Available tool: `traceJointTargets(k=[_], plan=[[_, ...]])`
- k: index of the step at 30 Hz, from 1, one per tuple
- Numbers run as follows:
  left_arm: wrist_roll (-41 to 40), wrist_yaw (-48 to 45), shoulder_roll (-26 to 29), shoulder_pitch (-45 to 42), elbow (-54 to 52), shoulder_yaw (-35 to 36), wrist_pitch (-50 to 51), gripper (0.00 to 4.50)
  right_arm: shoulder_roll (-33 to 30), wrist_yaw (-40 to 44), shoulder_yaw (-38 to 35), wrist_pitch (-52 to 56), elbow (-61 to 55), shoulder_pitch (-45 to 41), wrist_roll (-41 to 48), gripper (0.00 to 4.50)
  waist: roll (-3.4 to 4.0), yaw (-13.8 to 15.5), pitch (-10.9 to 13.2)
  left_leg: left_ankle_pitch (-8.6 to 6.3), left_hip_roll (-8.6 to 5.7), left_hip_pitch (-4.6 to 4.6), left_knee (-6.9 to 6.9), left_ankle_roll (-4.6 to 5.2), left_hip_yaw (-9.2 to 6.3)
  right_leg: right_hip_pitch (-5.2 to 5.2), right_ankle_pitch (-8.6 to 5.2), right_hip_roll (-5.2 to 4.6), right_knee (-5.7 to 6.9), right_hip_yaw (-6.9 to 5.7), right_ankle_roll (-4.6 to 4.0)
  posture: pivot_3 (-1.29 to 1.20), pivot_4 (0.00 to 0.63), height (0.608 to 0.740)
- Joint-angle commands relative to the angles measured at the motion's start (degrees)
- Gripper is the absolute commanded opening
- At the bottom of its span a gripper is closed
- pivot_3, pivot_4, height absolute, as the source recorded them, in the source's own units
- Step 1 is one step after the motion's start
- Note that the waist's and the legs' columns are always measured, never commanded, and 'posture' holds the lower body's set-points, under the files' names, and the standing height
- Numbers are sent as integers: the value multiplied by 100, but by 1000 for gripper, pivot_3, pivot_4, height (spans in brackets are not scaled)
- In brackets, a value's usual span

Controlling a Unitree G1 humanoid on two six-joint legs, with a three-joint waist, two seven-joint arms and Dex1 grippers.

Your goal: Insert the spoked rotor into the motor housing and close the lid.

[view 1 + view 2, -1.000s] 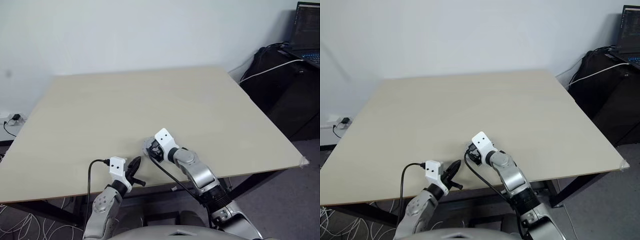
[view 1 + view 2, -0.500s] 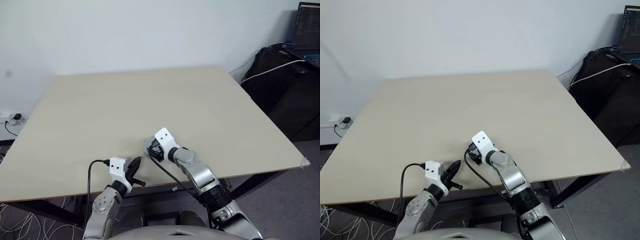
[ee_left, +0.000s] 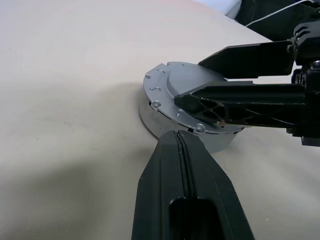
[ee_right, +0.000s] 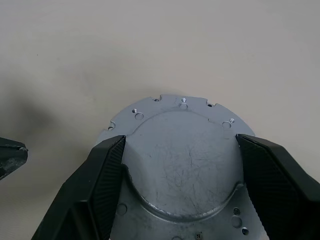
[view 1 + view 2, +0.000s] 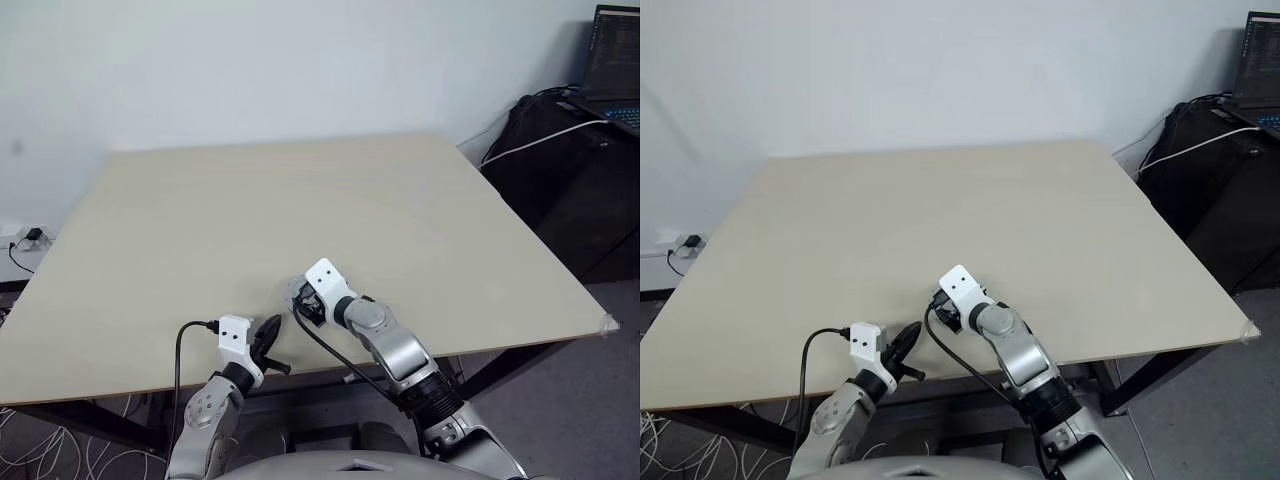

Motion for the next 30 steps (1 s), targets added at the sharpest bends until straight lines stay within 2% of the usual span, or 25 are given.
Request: traceJointTargets(k=[1, 14, 24, 30], plan=[[-61, 11, -5, -37, -298, 7, -47, 0, 10, -216, -237, 593, 383, 147, -20, 3249, 0, -1, 0, 0, 0, 0, 0, 0, 0, 0, 0, 0, 0, 0, 0, 0, 0, 740], [-57, 38, -2, -20, -353, -13, -13, 0, 33, -335, -208, 1010, 359, 103, -7, 3249, 2, -1, -2, -1, 0, 5, 0, -1, -2, 6, -1, -1, 0, -1, 1, 0, 0, 740], [30, 109, 41, -65, -419, 0, 1, 0, -108, -323, -54, 916, 310, 135, -69, 3249, 3, -3, -3, -1, 0, 7, -19, -1, -2, 5, -4, -2, -13, -1, 2, 0, 0, 740], [-96, 991, -62, -1093, -382, 609, 998, 0, -106, -344, -52, 885, 303, 141, -52, 3249, 0, 24, -3, 0, 0, 8, -18, -3, -11, 8, -4, -1, -11, -9, 5, 0, 0, 740]])
